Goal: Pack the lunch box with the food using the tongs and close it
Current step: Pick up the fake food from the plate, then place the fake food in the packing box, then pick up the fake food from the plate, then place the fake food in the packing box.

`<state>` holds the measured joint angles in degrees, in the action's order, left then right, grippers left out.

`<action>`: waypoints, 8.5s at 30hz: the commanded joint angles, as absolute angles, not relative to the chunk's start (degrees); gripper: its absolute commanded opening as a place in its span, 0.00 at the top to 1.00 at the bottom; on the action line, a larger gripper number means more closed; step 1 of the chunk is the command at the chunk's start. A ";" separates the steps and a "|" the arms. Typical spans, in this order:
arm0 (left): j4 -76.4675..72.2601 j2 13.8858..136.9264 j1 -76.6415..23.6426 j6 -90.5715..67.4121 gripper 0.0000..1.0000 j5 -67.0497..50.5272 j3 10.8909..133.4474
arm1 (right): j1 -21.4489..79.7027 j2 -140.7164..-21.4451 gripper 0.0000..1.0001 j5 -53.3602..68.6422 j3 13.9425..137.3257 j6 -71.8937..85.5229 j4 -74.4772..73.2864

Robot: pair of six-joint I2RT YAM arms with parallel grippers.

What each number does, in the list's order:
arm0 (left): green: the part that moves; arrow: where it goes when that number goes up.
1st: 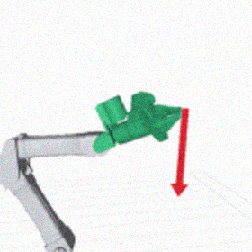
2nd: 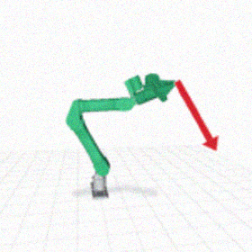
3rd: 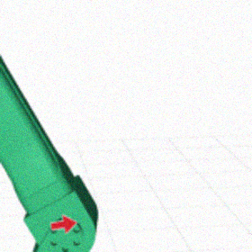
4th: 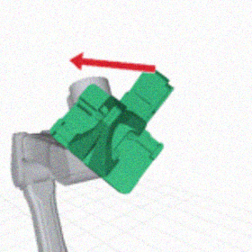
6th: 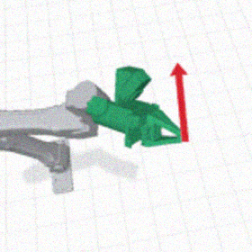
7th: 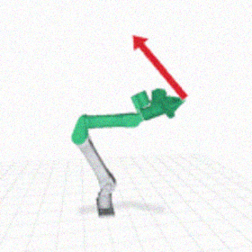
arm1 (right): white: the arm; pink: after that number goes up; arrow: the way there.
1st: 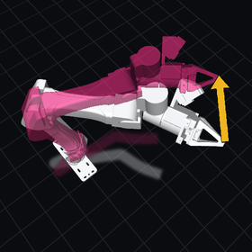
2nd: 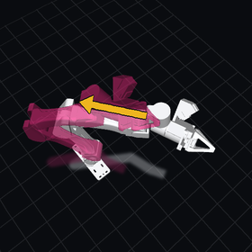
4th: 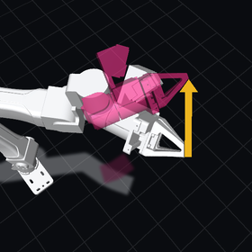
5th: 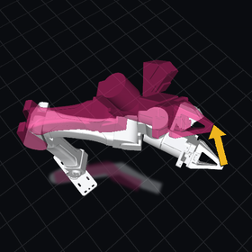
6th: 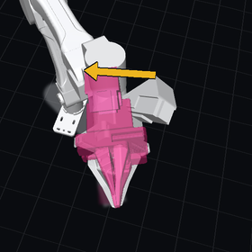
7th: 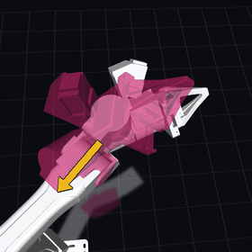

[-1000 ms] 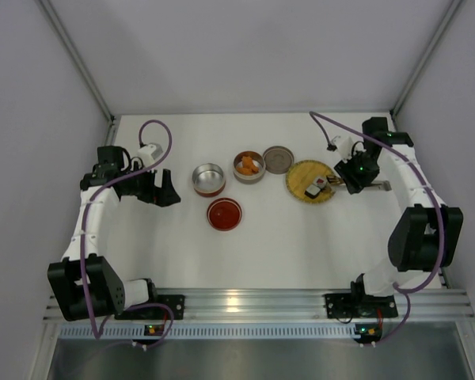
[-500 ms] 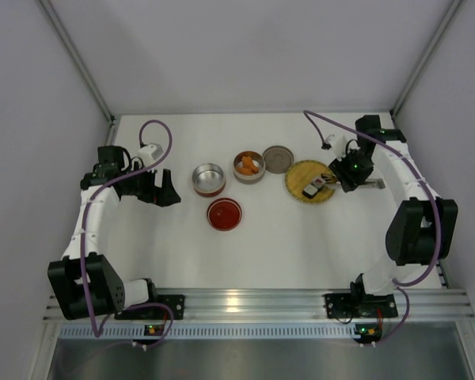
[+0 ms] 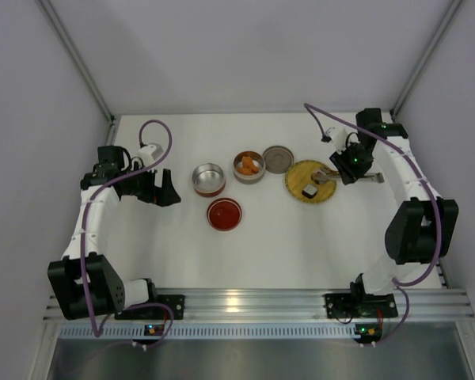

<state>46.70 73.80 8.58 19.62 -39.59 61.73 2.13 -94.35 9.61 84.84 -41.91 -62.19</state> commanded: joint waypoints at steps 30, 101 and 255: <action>42.98 78.40 13.89 15.47 0.02 -47.90 61.53 | 39.90 -117.32 0.76 11.52 125.42 -20.65 -55.55; 44.73 76.20 13.80 20.48 0.02 -45.62 61.78 | 17.33 -89.67 0.54 14.33 90.28 -26.43 -55.98; 37.44 77.17 15.20 11.34 0.02 -47.90 60.91 | 55.63 -115.49 0.70 -18.19 112.33 -19.86 -41.92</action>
